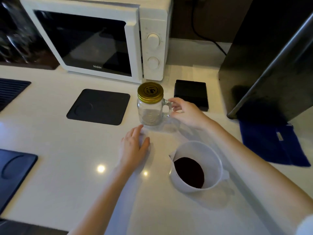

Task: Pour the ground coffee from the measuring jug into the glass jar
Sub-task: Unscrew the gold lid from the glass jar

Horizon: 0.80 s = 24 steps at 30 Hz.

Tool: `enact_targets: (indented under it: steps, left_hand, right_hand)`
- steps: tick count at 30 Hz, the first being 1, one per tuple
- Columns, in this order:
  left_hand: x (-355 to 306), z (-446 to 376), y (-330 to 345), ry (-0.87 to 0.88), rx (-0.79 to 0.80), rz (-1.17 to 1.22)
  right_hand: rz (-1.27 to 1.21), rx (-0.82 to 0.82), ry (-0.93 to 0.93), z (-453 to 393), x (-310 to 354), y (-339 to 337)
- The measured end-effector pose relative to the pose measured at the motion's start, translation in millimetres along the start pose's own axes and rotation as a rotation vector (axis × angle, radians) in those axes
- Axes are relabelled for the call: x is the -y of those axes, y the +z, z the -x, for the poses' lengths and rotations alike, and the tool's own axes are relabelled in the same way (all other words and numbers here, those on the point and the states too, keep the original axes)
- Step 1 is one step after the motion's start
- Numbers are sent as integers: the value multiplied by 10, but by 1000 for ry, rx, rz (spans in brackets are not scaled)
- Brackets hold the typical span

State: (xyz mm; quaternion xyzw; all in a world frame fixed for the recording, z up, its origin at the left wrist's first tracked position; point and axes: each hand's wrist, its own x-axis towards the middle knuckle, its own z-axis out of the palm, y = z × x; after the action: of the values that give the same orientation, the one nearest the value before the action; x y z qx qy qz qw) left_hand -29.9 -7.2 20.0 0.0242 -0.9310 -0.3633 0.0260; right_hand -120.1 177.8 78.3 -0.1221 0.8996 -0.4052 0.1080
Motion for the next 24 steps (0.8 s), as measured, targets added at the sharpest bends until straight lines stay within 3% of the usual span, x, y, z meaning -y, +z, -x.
enact_targets:
  steps: [7, 19, 24]
  left_hand:
    - [-8, -556, -145, -108, 40, 176]
    - [-84, -635, -238, 18, -6, 244]
    - [-108, -433, -452, 71, -11, 218]
  right_hand:
    - [0, -43, -97, -107, -67, 47]
    - [51, -49, -126, -54, 55, -17]
    - [73, 44, -130, 83, 298, -128]
